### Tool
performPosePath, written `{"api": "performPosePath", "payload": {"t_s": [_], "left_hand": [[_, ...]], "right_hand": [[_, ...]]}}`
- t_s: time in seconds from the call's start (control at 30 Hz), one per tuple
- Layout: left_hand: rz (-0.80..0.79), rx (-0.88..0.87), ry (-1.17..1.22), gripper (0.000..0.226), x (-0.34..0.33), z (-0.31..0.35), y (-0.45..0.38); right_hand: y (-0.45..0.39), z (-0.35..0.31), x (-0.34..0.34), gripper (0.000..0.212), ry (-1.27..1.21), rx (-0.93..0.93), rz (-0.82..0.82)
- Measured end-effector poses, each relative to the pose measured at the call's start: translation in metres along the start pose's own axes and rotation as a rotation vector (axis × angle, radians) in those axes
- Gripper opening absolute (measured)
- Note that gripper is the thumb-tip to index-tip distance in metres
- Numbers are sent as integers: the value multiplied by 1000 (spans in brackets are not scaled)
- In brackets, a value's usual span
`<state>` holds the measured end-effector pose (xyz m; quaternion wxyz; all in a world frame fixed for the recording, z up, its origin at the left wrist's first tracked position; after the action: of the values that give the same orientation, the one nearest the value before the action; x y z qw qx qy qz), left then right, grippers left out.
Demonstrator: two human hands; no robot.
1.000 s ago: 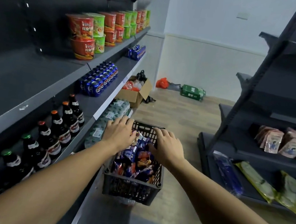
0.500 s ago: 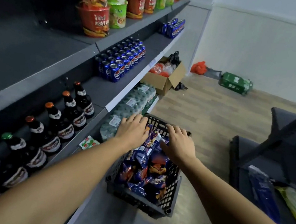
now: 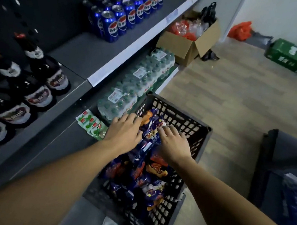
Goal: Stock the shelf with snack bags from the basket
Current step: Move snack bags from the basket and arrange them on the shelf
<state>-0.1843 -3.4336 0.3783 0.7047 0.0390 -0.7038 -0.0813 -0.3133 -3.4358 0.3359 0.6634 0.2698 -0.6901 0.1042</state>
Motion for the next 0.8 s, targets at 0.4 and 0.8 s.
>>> {"api": "performPosePath", "payload": {"t_s": [0.4, 0.8], "left_hand": [[-6, -45, 139, 42, -90, 15, -102], [-167, 451, 676, 9, -149, -11, -118]], "right_hand": [[-88, 36, -61, 63, -5, -55, 29], [-101, 67, -61, 58, -72, -155, 42]]}}
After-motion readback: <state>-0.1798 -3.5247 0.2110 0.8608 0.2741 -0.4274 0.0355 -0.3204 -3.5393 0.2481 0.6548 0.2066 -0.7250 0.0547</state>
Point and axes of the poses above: each hand's wrist, its own y-axis away from the middle knuckle, its own x-axis out of the back of the hand, z = x × y, the point moved 10 cm from there along -y, towards the middle knuckle, and after that the axes turned 6 degrees about x, right-handed, at the moved point
